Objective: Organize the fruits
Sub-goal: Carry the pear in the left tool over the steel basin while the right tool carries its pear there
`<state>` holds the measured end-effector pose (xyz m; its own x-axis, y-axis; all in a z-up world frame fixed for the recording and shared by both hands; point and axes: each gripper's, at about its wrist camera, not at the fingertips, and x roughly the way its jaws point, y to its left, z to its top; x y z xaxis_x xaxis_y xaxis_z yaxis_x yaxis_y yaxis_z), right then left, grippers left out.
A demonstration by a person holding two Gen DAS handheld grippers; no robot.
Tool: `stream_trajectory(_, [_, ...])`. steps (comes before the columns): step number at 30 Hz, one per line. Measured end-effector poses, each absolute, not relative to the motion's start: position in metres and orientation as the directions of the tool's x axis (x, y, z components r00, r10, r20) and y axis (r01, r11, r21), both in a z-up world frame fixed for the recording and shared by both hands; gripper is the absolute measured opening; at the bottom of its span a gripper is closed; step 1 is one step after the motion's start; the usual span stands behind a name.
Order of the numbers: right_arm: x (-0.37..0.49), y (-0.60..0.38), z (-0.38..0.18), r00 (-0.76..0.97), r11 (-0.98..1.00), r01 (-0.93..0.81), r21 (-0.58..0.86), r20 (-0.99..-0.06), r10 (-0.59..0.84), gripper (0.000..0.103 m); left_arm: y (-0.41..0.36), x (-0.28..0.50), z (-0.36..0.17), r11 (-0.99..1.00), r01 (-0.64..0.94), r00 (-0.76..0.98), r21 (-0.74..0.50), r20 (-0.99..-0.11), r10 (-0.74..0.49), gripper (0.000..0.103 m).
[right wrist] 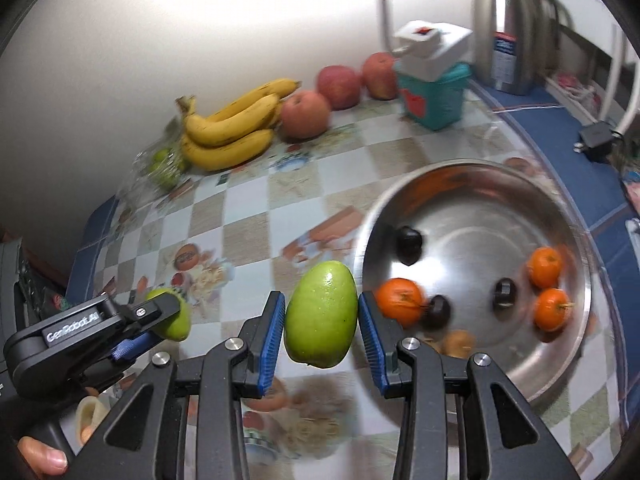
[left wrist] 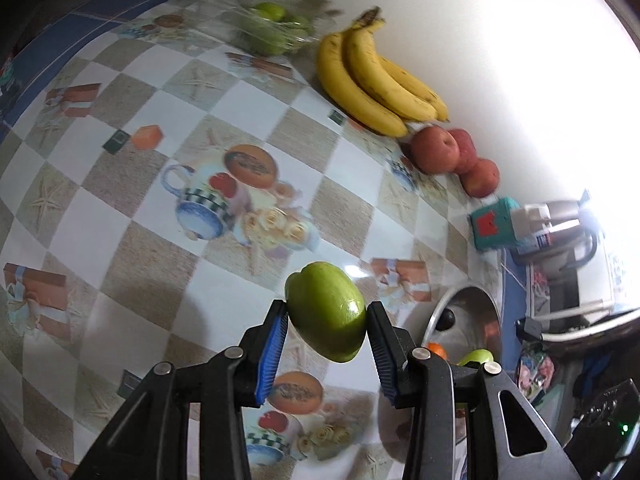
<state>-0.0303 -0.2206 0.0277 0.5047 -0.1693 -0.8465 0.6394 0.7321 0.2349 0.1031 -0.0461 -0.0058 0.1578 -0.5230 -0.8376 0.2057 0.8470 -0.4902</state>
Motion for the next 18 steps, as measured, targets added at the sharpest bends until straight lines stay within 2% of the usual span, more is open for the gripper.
stream_trajectory(18, [-0.122,-0.297,0.026,0.436,0.52,0.818,0.247,-0.856,-0.279,0.039,-0.146,0.017,0.001,0.737,0.509,0.037,-0.444,-0.845,-0.534,0.043])
